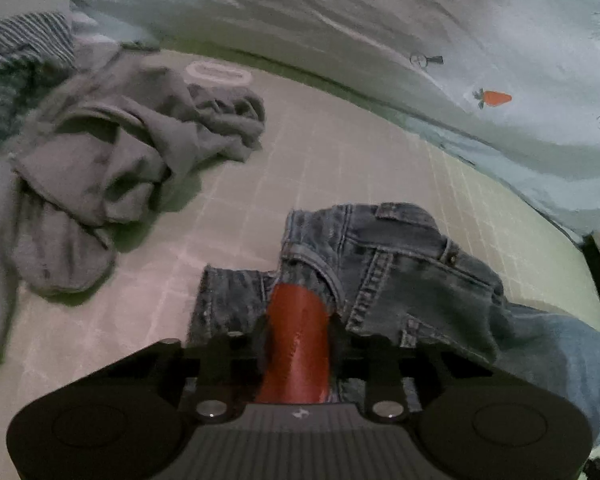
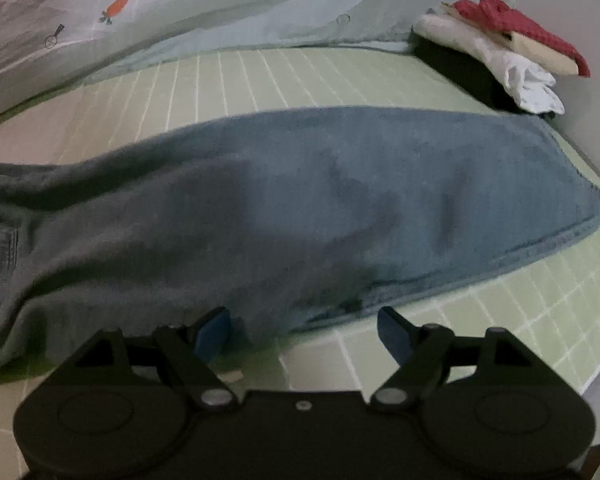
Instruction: Fold clothes
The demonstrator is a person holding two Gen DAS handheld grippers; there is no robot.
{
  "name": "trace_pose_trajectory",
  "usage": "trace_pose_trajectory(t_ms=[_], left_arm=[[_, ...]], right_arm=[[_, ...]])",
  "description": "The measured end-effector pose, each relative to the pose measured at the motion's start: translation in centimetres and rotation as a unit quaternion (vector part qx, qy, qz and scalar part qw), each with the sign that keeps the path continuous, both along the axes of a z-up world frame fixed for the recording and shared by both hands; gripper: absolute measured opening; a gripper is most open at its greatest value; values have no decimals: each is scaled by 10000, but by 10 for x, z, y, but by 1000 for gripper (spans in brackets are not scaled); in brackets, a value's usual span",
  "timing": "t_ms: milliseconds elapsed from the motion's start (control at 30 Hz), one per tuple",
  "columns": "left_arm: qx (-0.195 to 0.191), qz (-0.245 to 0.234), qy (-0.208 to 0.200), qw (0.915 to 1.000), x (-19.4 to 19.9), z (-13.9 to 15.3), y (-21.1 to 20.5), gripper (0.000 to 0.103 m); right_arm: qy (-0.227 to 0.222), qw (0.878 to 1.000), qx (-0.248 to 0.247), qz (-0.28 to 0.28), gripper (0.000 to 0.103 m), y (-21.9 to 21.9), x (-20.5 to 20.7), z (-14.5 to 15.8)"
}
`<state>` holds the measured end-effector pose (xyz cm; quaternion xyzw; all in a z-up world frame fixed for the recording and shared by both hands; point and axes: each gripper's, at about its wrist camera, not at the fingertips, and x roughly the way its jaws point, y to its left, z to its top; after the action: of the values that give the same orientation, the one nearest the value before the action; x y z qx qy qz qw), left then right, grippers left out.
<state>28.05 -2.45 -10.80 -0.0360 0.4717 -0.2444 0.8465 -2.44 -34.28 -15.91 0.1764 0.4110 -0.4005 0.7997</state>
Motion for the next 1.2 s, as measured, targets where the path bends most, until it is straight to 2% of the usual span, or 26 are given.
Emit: trace_pose_trajectory(t_ms=[133, 200, 233, 267, 333, 433, 467, 533, 633, 700, 900, 1200], left_arm=[[-277, 418, -155, 9986, -27, 45, 28, 26], [-498, 697, -120, 9963, -36, 61, 42, 26], [-490, 859, -78, 9951, -36, 62, 44, 29], [-440, 981, 62, 9942, -32, 54, 45, 30], [-341, 1226, 342, 9913, -25, 39, 47, 43], [-217, 1580, 740, 9844, -15, 17, 50, 48], [-319, 1646, 740, 9831, -22, 17, 54, 51], [-325, 1774, 602, 9818, -37, 18, 59, 75], [-269, 1943, 442, 9796, -54, 16, 69, 77], [-477, 2019, 480, 9771, -55, 15, 79, 78], [-712, 1879, 856, 9759, -52, -1, 81, 85], [-261, 2139, 799, 9732, -49, -23, 61, 91]], right_arm=[[3, 10000, -5, 40, 81, 0, -3, 1], [4, 10000, -7, 60, 82, 1, -5, 2], [4, 10000, -8, 71, 82, 1, -6, 2], [5, 10000, -9, 81, 82, 1, -7, 3], [-10, 9999, 20, 140, 82, -2, -5, 2], [-18, 9996, 0, 268, 82, -2, -2, 3], [-28, 9995, -18, 308, 83, -2, -1, 4], [-61, 9993, -41, 371, 85, 0, -1, 4], [-63, 9993, 36, 369, 85, -3, -3, 1], [-77, 9994, 90, 340, 85, -5, -3, -1], [-129, 9993, 217, 274, 86, -12, 0, -4], [-89, 9995, 208, 209, 88, -15, -6, -4]])
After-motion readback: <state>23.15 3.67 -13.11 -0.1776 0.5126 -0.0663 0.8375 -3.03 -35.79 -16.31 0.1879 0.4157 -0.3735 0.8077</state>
